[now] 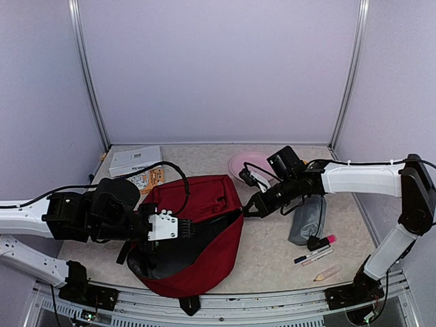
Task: Pack the student bag
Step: Unzip the largest pocket of the student bag.
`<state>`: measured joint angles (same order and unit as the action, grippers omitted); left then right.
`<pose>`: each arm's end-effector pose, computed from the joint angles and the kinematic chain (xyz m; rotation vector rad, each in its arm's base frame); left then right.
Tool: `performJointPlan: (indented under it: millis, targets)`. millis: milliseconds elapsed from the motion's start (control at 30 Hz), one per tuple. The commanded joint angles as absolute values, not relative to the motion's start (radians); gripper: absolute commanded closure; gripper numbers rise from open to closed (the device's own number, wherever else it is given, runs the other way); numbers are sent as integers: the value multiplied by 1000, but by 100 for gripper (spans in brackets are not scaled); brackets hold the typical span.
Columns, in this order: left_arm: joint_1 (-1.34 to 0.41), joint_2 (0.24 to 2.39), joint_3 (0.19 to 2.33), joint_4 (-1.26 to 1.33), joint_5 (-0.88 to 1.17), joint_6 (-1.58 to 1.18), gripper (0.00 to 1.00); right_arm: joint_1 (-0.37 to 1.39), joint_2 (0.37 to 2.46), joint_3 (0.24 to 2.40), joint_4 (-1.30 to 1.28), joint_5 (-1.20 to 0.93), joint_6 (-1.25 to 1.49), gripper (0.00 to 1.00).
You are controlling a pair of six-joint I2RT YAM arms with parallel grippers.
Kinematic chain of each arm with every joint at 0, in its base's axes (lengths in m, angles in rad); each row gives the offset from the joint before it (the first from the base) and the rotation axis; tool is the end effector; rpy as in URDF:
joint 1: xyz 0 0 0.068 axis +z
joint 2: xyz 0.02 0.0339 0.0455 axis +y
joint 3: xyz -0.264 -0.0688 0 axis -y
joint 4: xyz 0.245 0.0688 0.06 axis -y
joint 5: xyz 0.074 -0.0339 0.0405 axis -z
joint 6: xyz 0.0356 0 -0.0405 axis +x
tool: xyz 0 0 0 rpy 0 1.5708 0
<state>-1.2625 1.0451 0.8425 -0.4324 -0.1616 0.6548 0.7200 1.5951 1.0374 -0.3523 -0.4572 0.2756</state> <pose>0.0745 -0.2150 0.2866 1.7481 1.3373 -0.1626 0.2385 0.2301 0.2150 -0.7784 2.5001 0.9610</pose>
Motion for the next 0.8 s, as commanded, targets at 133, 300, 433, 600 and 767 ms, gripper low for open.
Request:
performJointPlan:
  millis: [133, 300, 433, 600, 767]
  targets:
    - [-1262, 949, 891, -371, -121, 517, 100, 626, 1713, 1184, -462, -301, 210, 100]
    - [-1231, 958, 895, -274, -120, 441, 100, 626, 1733, 1253, -466, -301, 171, 90]
    - [-1200, 1030, 920, -171, -195, 317, 100, 627, 1669, 1234, -455, -357, 177, 60]
    - [-1191, 1176, 976, -117, -293, 210, 100, 654, 1476, 1102, -383, -351, 304, 42]
    - [-1167, 1259, 1029, -97, -308, 180, 100, 815, 1322, 892, -163, -313, 538, 3]
